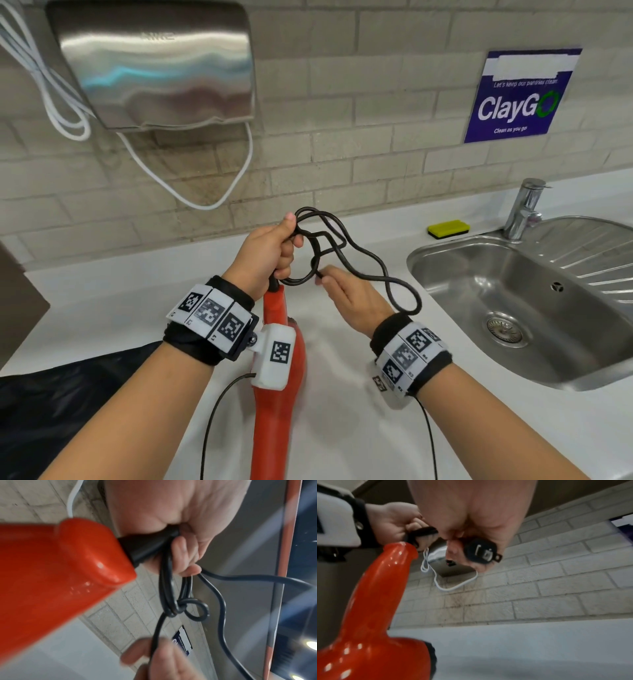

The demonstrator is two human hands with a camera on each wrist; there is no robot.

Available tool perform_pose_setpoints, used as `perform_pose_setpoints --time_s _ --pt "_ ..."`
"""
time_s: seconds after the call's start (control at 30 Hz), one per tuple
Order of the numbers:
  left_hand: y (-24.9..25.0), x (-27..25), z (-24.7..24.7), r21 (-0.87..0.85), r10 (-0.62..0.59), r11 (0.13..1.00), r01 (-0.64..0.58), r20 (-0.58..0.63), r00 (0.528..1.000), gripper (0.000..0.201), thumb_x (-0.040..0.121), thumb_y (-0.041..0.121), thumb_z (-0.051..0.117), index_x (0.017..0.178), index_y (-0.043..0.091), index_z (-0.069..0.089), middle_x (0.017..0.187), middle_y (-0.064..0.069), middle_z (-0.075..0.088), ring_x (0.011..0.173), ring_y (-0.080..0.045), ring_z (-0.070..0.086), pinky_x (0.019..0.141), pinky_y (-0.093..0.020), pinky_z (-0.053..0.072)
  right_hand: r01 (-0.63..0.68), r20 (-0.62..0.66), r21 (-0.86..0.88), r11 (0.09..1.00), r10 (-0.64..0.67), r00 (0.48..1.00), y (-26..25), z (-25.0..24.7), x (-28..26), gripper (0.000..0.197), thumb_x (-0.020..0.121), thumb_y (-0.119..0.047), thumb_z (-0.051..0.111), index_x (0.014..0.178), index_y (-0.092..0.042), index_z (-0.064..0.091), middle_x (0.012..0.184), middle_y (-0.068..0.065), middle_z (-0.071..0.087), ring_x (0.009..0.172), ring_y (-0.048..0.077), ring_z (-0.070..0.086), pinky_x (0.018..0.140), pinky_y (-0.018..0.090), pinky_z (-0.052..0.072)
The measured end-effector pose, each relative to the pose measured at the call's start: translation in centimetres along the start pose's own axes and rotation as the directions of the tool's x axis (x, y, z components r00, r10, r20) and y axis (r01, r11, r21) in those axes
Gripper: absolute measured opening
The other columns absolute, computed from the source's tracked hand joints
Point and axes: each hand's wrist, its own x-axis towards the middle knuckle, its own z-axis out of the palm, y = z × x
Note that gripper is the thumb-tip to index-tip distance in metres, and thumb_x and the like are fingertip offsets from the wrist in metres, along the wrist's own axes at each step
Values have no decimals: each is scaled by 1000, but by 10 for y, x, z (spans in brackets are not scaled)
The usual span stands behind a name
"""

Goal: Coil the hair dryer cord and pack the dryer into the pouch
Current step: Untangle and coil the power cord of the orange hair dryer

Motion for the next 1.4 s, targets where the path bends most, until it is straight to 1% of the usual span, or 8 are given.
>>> perform_pose_setpoints --time_s 0.3,0.47,0.8,0.97,1.1,1.23,1.3,1.4 --pt "-1 -5 -1 13 21 1000 -21 33 999 44 97 32 39 62 8 49 34 9 27 30 -6 21 34 -16 19 -381 -3 -121 916 384 923 38 3 -4 26 96 -18 36 94 -6 58 84 19 62 76 33 57 74 39 49" --pt "-2 -7 -11 50 21 999 -21 -9 1000 45 97 34 40 61 9 52 36 7 26 30 -6 20 33 -15 19 -535 137 -349 769 606 783 56 3 -11 32 93 -2 33 113 -3 59 122 15 58 113 30 54 94 28 42" --pt "-1 -13 -11 45 39 998 -34 -99 994 33 96 29 44 80 2 52 30 9 31 29 -2 22 33 -14 20 -231 270 -823 518 716 643 50 8 2 35 97 -7 35 128 0 47 132 12 52 120 25 53 98 30 43" --pt "-4 -12 -17 9 57 998 -56 -190 980 38 94 29 48 63 8 51 35 13 29 30 -1 22 32 -14 20 -93 348 -883 461 773 530 65 15 -20 35 94 -12 44 126 0 48 130 15 51 123 30 49 103 37 42" --pt "-3 -15 -27 -17 54 998 -59 -184 981 38 95 30 47 64 10 50 33 11 26 29 -1 21 31 -14 19 -204 342 -859 470 822 456 69 14 -33 35 93 -19 48 122 -1 54 126 11 57 118 27 54 100 33 43" --pt "-4 -15 -27 -4 58 998 -59 -144 988 37 96 29 46 65 9 51 34 12 26 29 -1 20 32 -15 19 -461 276 -516 722 650 708 39 10 -15 40 94 -16 43 133 -13 43 135 10 50 118 24 51 99 29 42" --pt "-4 -14 -24 3 62 998 -62 -120 991 36 96 29 45 66 9 51 34 12 25 30 -1 20 32 -15 18 -470 254 -110 876 482 838 15 7 -6 47 92 -8 42 137 -23 38 132 7 50 93 20 58 75 19 49" --pt "-4 -12 -19 15 62 998 -61 -79 995 36 96 29 45 66 9 51 35 14 25 30 -1 19 32 -14 19 -430 425 268 862 294 856 -20 11 6 57 92 4 36 140 -25 32 131 -1 45 60 14 54 43 14 44"
